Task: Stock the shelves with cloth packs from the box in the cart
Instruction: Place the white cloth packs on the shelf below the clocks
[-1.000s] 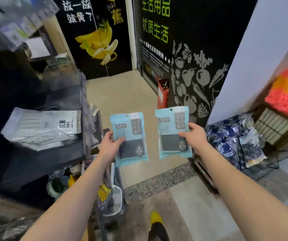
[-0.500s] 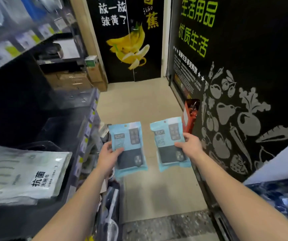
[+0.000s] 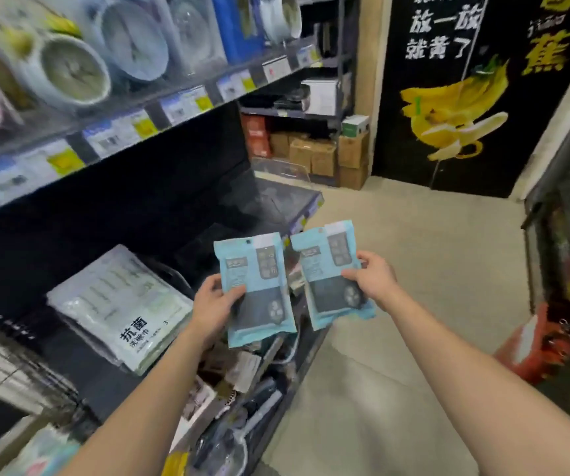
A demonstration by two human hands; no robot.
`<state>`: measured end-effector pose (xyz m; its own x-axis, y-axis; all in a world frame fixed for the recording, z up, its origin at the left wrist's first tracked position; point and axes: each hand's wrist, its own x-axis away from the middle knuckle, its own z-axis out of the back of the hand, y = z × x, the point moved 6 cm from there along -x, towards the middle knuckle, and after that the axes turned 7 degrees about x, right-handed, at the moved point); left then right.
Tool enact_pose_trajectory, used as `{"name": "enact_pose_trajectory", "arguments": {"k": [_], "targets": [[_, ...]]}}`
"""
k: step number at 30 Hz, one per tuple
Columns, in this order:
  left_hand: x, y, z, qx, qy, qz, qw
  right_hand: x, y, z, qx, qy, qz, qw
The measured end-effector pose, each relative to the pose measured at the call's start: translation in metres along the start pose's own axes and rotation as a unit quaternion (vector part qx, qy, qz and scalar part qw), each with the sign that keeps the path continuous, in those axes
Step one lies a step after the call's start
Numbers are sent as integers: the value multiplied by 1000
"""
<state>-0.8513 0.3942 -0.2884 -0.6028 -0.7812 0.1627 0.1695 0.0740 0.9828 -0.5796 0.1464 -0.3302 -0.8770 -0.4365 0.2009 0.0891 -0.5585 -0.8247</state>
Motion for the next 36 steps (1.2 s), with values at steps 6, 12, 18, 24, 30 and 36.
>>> {"name": "enact_pose_trajectory", "arguments": {"k": [6, 12, 18, 24, 30, 36], "targets": [[-29, 15, 41, 44, 77, -17, 996, -48, -112, -71, 7, -124, 73, 990], [-78, 32, 64, 77, 109, -25, 991, -117, -178, -135, -14, -192, 120, 974], [-102, 36, 87, 75, 185, -16, 980, -160, -218, -185, 2, -234, 121, 965], [-114, 23, 105, 109, 262, 0, 959, -195, -231, -242, 53, -311, 124, 941], [-114, 21, 104, 159, 350, 0, 923, -206, -235, -280, 166, -367, 197, 894], [-127, 19, 83, 138, 391, 6, 910, -210, -231, -290, 263, -365, 314, 836]]}}
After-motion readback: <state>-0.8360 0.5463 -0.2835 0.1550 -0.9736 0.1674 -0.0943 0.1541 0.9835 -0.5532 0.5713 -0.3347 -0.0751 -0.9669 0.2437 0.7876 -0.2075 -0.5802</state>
